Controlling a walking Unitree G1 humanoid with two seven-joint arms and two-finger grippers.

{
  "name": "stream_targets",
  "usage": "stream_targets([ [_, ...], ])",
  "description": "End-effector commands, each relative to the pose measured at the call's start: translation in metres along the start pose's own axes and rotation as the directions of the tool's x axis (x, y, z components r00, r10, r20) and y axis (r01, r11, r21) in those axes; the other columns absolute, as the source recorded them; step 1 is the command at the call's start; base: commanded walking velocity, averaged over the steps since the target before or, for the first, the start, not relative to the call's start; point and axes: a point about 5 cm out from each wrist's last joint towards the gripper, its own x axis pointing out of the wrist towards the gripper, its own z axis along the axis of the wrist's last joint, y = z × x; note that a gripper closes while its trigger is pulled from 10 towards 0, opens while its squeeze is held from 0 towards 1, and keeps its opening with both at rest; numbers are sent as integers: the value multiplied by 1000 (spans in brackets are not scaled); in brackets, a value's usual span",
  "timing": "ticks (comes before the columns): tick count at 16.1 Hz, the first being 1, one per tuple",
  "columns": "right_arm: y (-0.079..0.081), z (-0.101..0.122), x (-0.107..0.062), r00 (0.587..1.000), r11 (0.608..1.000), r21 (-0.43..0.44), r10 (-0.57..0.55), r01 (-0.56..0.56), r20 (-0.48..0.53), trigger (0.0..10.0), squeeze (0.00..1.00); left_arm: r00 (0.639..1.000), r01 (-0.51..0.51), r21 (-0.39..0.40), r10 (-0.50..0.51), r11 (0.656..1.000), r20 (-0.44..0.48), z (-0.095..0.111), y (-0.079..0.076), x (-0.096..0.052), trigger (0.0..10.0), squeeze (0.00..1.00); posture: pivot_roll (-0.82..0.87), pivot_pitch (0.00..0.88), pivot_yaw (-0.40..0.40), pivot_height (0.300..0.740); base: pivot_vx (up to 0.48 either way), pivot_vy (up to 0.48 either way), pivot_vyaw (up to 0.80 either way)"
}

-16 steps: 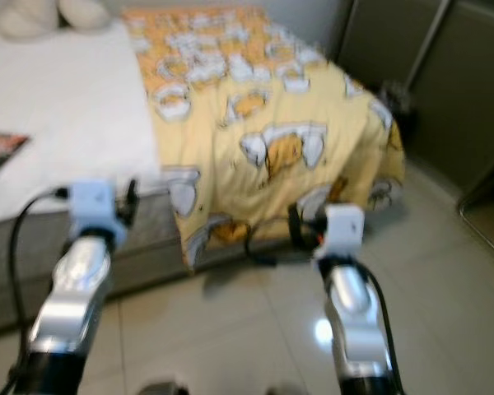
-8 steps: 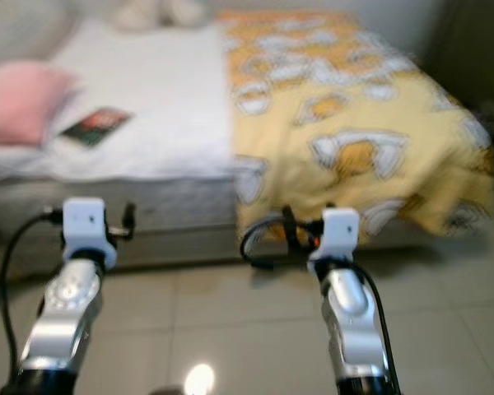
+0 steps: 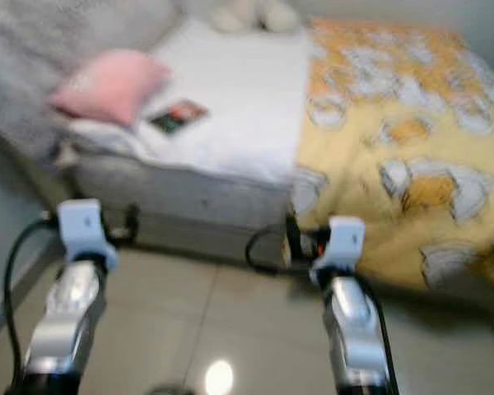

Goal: Clean up the room

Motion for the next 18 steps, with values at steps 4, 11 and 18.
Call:
stream_targets([
  [4,4,-1,-1,1000,999,-27,17,-17,-5,10000,0,1000,18,-6,-18,1000,16,7,2,8,10000,0,-36,4,19,740,467,0,567],
  [11,-4,-4,-3,999,1000,-1,-4,4,-33,10000,0,1000,6,26,-6,1000,8,0,6,4,10000,0,-32,16,9,740,320,0,545],
  [18,-17,3,-7,999,995,-94,14,-17,-39,10000,0,972,225,-239,-234,945,-10,-31,0,-49,10000,0,-42,0,6,740,0,0,505],
])
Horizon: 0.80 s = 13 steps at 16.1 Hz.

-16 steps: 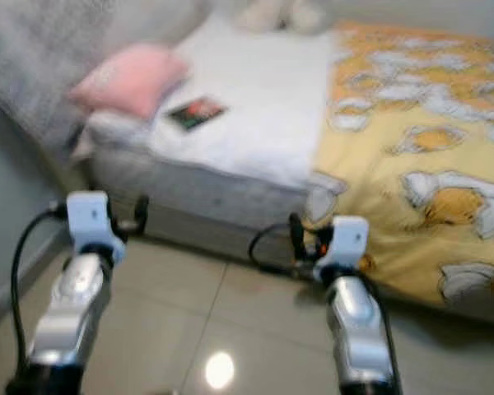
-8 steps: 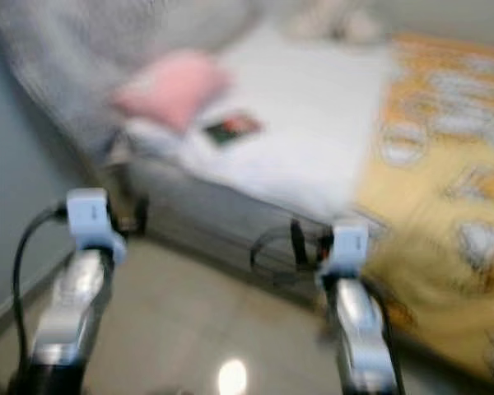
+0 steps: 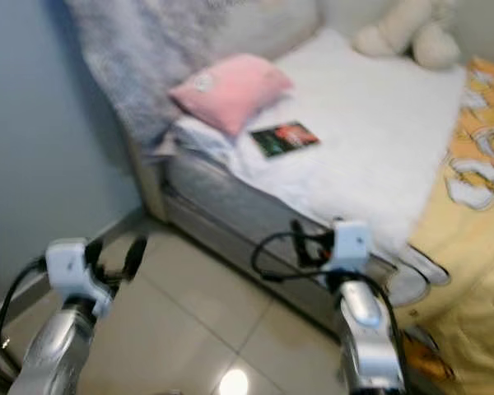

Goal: Clean up the room

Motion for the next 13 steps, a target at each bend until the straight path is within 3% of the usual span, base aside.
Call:
stream_targets([
  [1,-5,1,0,1000,1000,-8,-7,7,-12,10000,0,996,86,-14,-86,996,15,6,-13,4,10000,0,-39,0,5,740,0,0,513],
  [3,-5,1,2,1000,1000,-3,-1,1,-14,10000,0,992,127,33,-127,991,-1,6,-14,4,10000,0,-35,0,5,740,0,0,506],
  [6,-2,-3,1,1000,1000,10,-6,7,-21,10000,0,998,58,110,-61,992,27,17,-10,17,10000,0,-33,0,12,740,0,0,494],
  [8,0,-6,-1,1000,1000,8,-9,9,-29,10000,0,998,40,119,-45,992,40,24,-11,25,10000,0,-37,0,14,740,302,-296,481],
  [13,0,-8,-5,999,1000,-5,-11,11,-36,10000,0,999,-17,99,14,995,35,25,-10,27,10000,0,-43,1,17,740,371,-299,478],
])
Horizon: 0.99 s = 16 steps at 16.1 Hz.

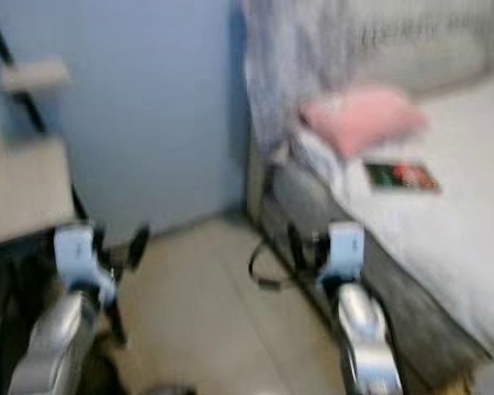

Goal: Clean up the room

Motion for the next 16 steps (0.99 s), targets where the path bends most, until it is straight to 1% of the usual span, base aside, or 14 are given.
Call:
stream_targets([
  [1,-1,-1,-1,1000,1000,0,-9,9,-8,10000,0,999,21,9,-21,1000,29,10,-8,9,10000,0,-43,2,18,740,382,-285,456],
  [2,-1,-1,-1,1000,1000,0,-9,9,-9,10000,0,999,22,18,-22,1000,23,9,-10,8,10000,0,-42,6,18,740,382,-285,456],
  [4,0,-1,-1,1000,1000,5,-10,10,-9,10000,0,1000,-3,71,3,998,0,7,-9,9,10000,0,-42,10,19,740,0,0,463],
  [5,0,-3,-1,1000,1000,2,-19,19,-22,10000,0,1000,-19,113,18,993,15,10,-6,12,10000,0,-42,13,20,740,0,0,0],
  [6,0,-3,-1,1000,1000,6,-21,21,-21,10000,0,1000,-17,109,15,994,21,12,-6,13,10000,0,-41,14,20,740,0,0,0],
  [9,-3,0,-3,999,999,1,-38,38,13,10000,0,994,-73,63,67,995,88,26,-1,14,10000,0,-47,17,23,740,469,0,0],
  [10,-3,1,-4,999,999,3,-36,36,11,10000,0,993,-75,50,69,996,100,29,-2,14,10000,0,-45,19,22,740,469,0,0],
  [13,-2,0,-4,999,999,6,-31,31,10,10000,0,993,-72,50,67,996,97,29,-6,15,10000,0,-44,20,23,740,469,0,0],
  [16,0,0,-4,1000,1000,11,-28,28,11,10000,0,994,-69,57,64,996,84,27,-5,14,10000,0,-41,24,22,740,475,0,0],
])
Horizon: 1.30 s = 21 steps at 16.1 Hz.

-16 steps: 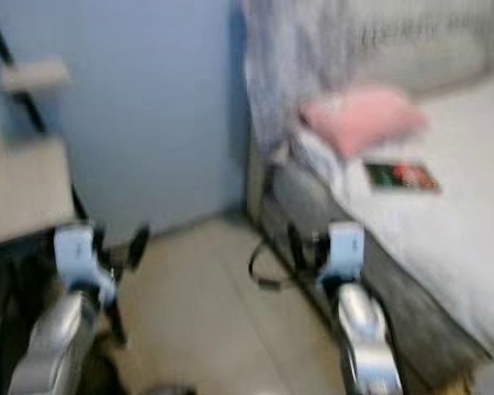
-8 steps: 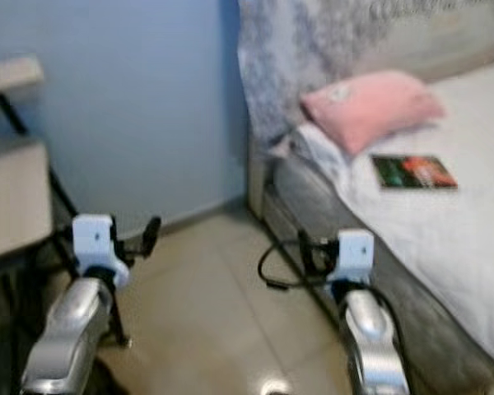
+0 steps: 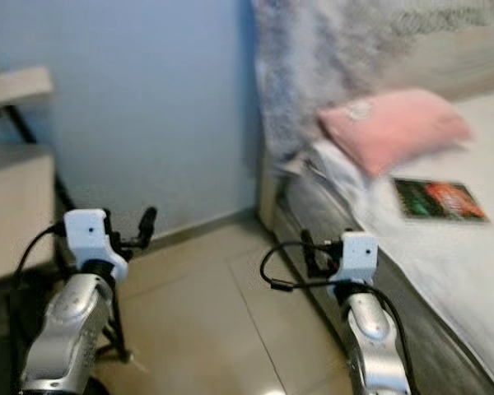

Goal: Clean up the room

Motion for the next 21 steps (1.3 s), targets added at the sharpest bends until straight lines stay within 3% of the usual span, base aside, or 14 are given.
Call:
stream_targets([
  [1,8,3,2,1000,1000,13,23,-23,16,10000,0,999,-32,15,32,999,-4,1,9,-2,10000,0,-42,26,21,740,480,0,0],
  [5,7,3,1,1000,1000,8,25,-25,13,10000,0,999,-42,9,42,999,-17,-2,10,-3,10000,0,-45,28,21,740,480,0,0],
  [8,5,2,-2,1000,1000,10,20,-20,10,10000,0,1000,-10,42,11,999,-9,-4,14,-8,10000,0,-49,29,25,740,480,0,744],
  [11,5,1,-3,1000,1000,17,18,-18,5,10000,0,997,32,32,-29,999,-71,-13,11,-16,10000,0,-47,29,28,740,480,0,710],
  [12,4,1,-3,1000,1000,19,19,-19,4,10000,0,993,60,33,-56,998,-107,-18,5,-18,10000,0,-44,28,26,740,0,0,706],
  [21,4,-2,-2,1000,1000,22,1,-1,-12,10000,0,995,87,79,-82,993,-61,-9,1,-10,10000,0,-43,27,27,740,0,0,78],
])
